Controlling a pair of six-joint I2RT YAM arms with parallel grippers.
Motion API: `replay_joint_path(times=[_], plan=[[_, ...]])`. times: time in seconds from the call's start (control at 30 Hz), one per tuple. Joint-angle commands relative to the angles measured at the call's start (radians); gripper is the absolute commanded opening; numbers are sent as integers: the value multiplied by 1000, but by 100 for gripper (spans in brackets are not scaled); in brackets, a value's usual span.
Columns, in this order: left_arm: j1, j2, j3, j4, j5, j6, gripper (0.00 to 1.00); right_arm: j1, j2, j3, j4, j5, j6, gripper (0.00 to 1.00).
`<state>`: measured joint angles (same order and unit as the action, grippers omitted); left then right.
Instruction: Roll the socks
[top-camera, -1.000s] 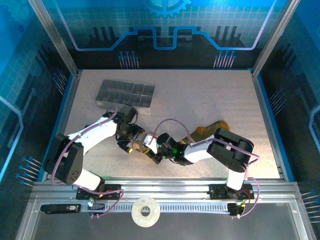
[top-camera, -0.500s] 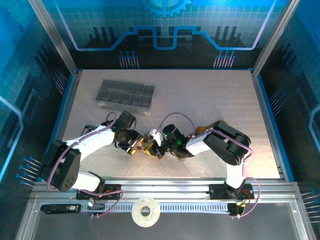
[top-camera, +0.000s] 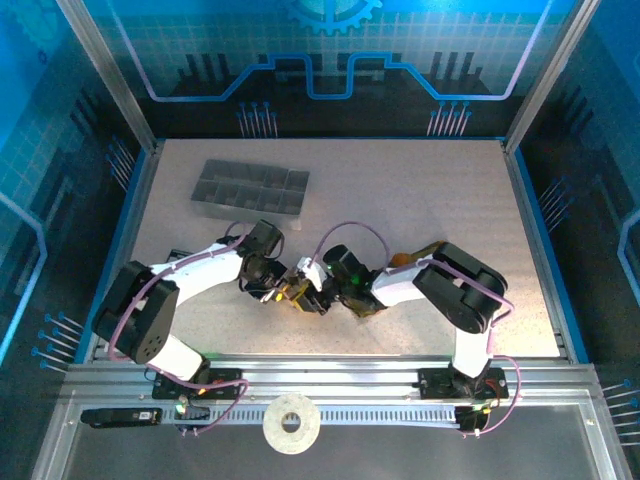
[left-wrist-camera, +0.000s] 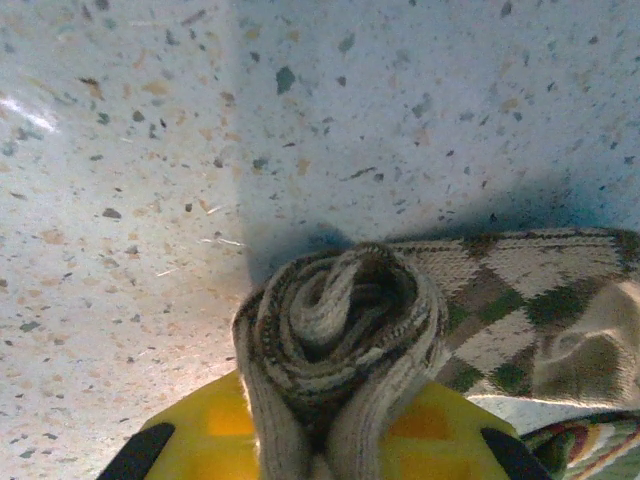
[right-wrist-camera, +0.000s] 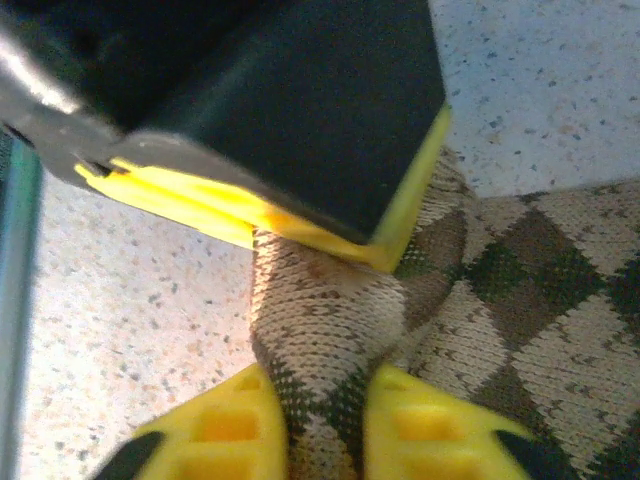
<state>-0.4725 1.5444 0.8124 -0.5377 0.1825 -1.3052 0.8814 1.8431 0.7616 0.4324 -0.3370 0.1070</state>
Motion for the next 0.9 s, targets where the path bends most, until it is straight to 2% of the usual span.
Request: replay_joint_path(times=[0.0, 0.13, 0.23, 0.33, 0.7, 0.8, 0.87], plan=[[-21, 101, -44, -203, -35, 6, 6, 59, -27, -62, -273, 245, -177, 35], [-23, 122, -1, -233, -35, 10, 5, 142, -193, -158, -92, 496, -291, 58], [-23, 134, 25, -247, -35, 16, 5, 192, -256, -151, -76, 642, -359, 62], [-23, 144, 43, -254, -33, 22, 5, 246, -265, -128, -72, 725, -421, 64], [-23, 175, 86, -274, -21, 46, 6, 306, -99, 27, -79, 709, -472, 63], [-23, 175, 90, -276, -21, 49, 6, 309, -43, 76, -106, 726, -475, 60], [-23, 174, 90, -274, -20, 48, 6, 306, -9, 102, -128, 754, -467, 52]])
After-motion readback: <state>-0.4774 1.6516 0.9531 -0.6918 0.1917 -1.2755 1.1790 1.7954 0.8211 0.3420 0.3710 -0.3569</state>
